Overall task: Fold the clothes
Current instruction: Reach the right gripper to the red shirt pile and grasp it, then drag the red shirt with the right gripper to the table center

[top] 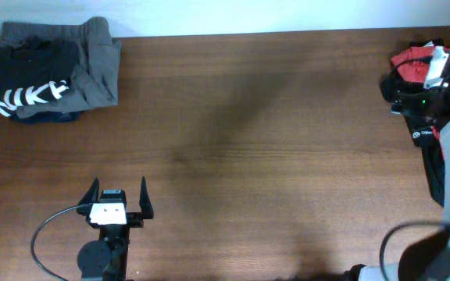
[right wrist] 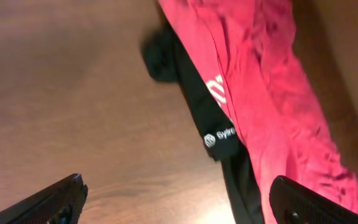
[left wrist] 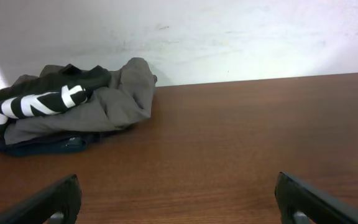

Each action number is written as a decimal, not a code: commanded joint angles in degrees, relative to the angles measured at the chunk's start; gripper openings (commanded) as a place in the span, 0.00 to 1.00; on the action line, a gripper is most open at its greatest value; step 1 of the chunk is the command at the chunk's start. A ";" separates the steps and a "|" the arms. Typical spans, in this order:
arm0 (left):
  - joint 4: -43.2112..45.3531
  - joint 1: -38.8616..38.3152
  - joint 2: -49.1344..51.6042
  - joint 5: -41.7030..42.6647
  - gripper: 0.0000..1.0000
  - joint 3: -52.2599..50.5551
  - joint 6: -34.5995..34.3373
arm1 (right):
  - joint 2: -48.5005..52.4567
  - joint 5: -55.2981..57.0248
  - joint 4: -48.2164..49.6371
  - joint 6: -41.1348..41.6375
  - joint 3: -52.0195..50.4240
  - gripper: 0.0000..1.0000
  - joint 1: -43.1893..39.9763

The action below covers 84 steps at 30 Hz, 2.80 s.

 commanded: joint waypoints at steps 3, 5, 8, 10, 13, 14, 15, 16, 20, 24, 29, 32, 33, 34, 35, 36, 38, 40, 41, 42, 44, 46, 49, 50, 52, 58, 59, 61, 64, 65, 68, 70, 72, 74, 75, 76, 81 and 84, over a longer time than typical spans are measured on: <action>-0.07 0.44 -0.39 0.81 0.99 -0.31 0.92 | 5.40 0.02 1.07 0.00 1.97 0.98 -1.84; -0.07 0.44 -0.39 0.81 0.99 -0.31 0.94 | 6.08 0.76 3.32 -0.02 1.97 0.99 -1.81; -0.07 0.44 -0.39 0.81 0.99 -0.31 0.92 | 6.23 0.98 8.07 -0.28 1.97 0.98 -1.81; -0.07 0.44 -0.39 0.81 0.99 -0.31 0.92 | 6.82 3.23 12.59 -2.21 1.97 0.98 -1.86; -0.07 0.44 -0.39 0.81 0.99 -0.31 0.92 | 8.85 5.03 17.42 -2.19 1.97 0.99 -2.80; -0.07 0.44 -0.39 0.81 0.99 -0.31 0.92 | 10.82 5.01 19.52 -2.16 1.97 0.99 -3.69; -0.07 0.44 -0.39 0.81 0.99 -0.31 0.92 | 12.04 5.01 20.74 -2.16 1.97 0.99 -4.26; -0.07 0.44 -0.39 0.81 0.99 -0.31 0.94 | 13.64 4.98 22.29 -2.16 1.97 0.99 -4.98; -0.07 0.44 -0.39 0.81 0.99 -0.31 0.92 | 20.26 2.08 28.98 -3.67 1.97 0.99 -8.00; -0.07 0.44 -0.39 0.81 0.99 -0.31 0.92 | 24.06 -4.59 35.58 -3.65 1.97 0.99 -10.01; -0.07 0.44 -0.39 0.81 0.99 -0.31 0.92 | 27.41 -17.05 41.51 -3.63 1.99 0.99 -13.14; -0.07 0.44 -0.39 0.81 0.99 -0.31 0.92 | 29.79 -23.69 42.88 -3.37 1.99 1.00 -14.93; -0.07 0.44 -0.39 0.81 0.99 -0.31 0.92 | 30.64 -23.78 42.88 -3.32 1.99 1.00 -15.23; -0.07 0.44 -0.39 0.81 0.99 -0.31 0.94 | 31.08 -23.54 43.08 -3.15 1.99 1.00 -15.26; -0.07 0.44 -0.39 0.81 0.99 -0.31 0.92 | 31.82 -23.39 43.39 -2.99 1.99 1.00 -15.37; -0.07 0.44 -0.39 0.81 0.99 -0.31 0.92 | 32.70 -23.45 44.28 -2.93 1.99 1.00 -15.54; -0.07 0.44 -0.39 0.81 0.99 -0.31 0.92 | 33.83 -23.39 45.11 -2.97 1.99 0.99 -15.58; -0.07 0.44 -0.39 0.81 0.99 -0.31 0.92 | 34.71 -23.43 45.51 -2.95 1.99 0.97 -15.63; -0.07 0.44 -0.39 0.81 0.99 -0.31 0.92 | 35.12 -23.58 45.68 -2.95 1.99 0.96 -15.63; -0.07 0.44 -0.39 0.81 0.99 -0.31 0.92 | 35.69 -23.61 45.94 -2.93 1.99 0.96 -15.61; -0.07 0.44 -0.39 0.81 0.99 -0.31 0.92 | 36.70 -23.61 46.77 -2.49 1.99 0.96 -15.58; -0.07 0.44 -0.39 0.81 0.99 -0.31 0.92 | 37.66 -23.96 47.93 -1.42 1.99 0.96 -15.58; -0.07 0.44 -0.39 0.81 0.99 -0.31 0.92 | 38.53 -26.43 49.42 -0.70 1.99 0.96 -15.58; -0.07 0.44 -0.39 0.81 0.99 -0.31 0.92 | 38.80 -26.95 50.16 0.50 1.99 0.96 -15.58; -0.07 0.44 -0.39 0.81 0.99 -0.31 0.92 | 39.26 -27.04 51.80 2.91 1.99 0.95 -15.58; -0.07 0.44 -0.39 0.81 0.99 -0.31 0.92 | 39.34 -27.04 53.13 3.74 1.99 0.84 -15.58; -0.07 0.44 -0.39 0.81 0.99 -0.31 0.94 | 39.34 -27.04 53.13 3.74 1.99 0.82 -15.58; -0.07 0.44 -0.39 0.81 0.99 -0.31 0.92 | 39.34 -26.99 53.13 4.31 1.99 0.73 -15.58; -0.07 0.44 -0.39 0.81 0.99 -0.31 0.92 | 39.34 -27.02 53.11 4.61 1.99 0.64 -15.58; -0.07 0.44 -0.39 0.81 0.99 -0.31 0.92 | 39.34 -26.99 53.07 4.59 1.99 0.62 -15.58; -0.07 0.44 -0.39 0.81 0.99 -0.31 0.92 | 39.34 -26.99 52.70 4.61 1.99 0.45 -15.58; -0.07 0.44 -0.39 0.81 0.99 -0.31 0.92 | 39.32 -27.02 52.39 4.61 1.99 0.29 -15.58; -0.07 0.44 -0.39 0.81 0.99 -0.31 0.92 | 39.30 -27.02 52.11 5.33 1.99 0.11 -15.56; -0.07 0.44 -0.39 0.81 0.99 -0.31 0.92 | 39.21 -27.43 51.41 6.34 1.99 0.04 -15.56; -0.07 0.44 -0.39 0.81 0.99 -0.31 0.94 | 38.97 -28.11 50.84 6.34 1.99 0.04 -15.56; -0.07 0.44 -0.39 0.81 0.99 -0.31 0.94 | 38.69 -28.70 50.31 6.34 1.99 0.04 -15.56; -0.07 0.44 -0.39 0.81 0.99 -0.31 0.92 | 32.76 -36.68 47.52 6.36 1.99 0.04 -15.17; -0.07 0.44 -0.39 0.81 0.99 -0.31 0.92 | 28.83 -37.51 43.60 6.29 1.99 0.04 -13.62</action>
